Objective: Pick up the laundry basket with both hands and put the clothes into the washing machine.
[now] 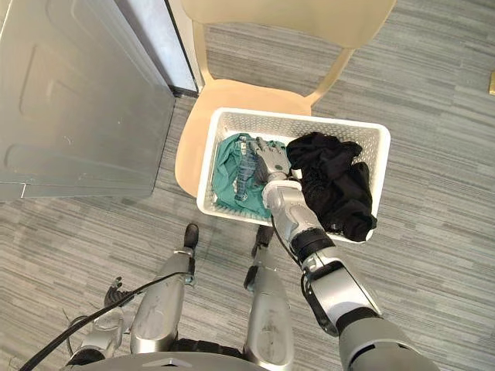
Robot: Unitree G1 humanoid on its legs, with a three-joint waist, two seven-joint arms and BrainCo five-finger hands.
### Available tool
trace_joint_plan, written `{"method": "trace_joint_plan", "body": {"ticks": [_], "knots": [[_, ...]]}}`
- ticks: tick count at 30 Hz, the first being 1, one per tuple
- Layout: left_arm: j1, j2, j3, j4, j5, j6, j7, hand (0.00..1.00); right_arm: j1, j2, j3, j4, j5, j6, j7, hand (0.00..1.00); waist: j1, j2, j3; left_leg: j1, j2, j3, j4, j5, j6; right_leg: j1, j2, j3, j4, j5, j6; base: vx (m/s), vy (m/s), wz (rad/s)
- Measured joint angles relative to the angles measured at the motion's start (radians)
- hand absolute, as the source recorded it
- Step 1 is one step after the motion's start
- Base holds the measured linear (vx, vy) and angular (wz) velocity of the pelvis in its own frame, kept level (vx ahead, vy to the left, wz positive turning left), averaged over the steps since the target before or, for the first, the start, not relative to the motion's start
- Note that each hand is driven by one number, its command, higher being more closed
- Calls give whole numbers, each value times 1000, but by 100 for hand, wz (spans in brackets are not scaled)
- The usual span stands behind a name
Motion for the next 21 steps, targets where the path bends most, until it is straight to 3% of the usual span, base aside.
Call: {"method": "trace_joint_plan", "body": {"ticks": [2,5,8,9,15,21], "knots": [[-8,0,-16,-1,-15,-2,3,0,-52,-8,26,70,0,-1,0,0,8,3,1,-25,-2,0,0,7,0,-16,1,0,-23,17,-1,0,0,0],[-38,-2,-49,1,-49,-10,6,0,-159,-49,76,179,-28,-2,-13,0,30,31,15,-52,-4,0,0,14,1,-25,2,-3,-55,42,0,-13,6,3],[-60,-10,-65,-7,-80,-23,10,0,-248,-62,122,243,-39,0,-15,0,48,36,16,-87,-4,1,-4,22,-1,-61,1,-2,-57,49,-3,-38,4,0],[-72,-12,-67,-17,-97,-23,10,0,-271,-70,138,256,-40,0,-22,100,54,37,16,-102,-5,-1,-15,31,-2,-79,0,-6,-59,52,-4,-21,-12,9],[-96,-26,-67,-81,-141,-32,10,0,-322,-77,254,271,-80,15,-44,100,64,37,16,-113,-4,-10,-79,69,-11,-94,-3,-25,-82,61,-7,1,-19,9],[-147,-82,-97,-119,-166,-50,9,0,-315,-69,270,276,-116,30,-44,100,69,38,15,-94,-3,-21,-136,99,-14,-92,-4,-41,-90,60,-7,18,-16,9]]}}
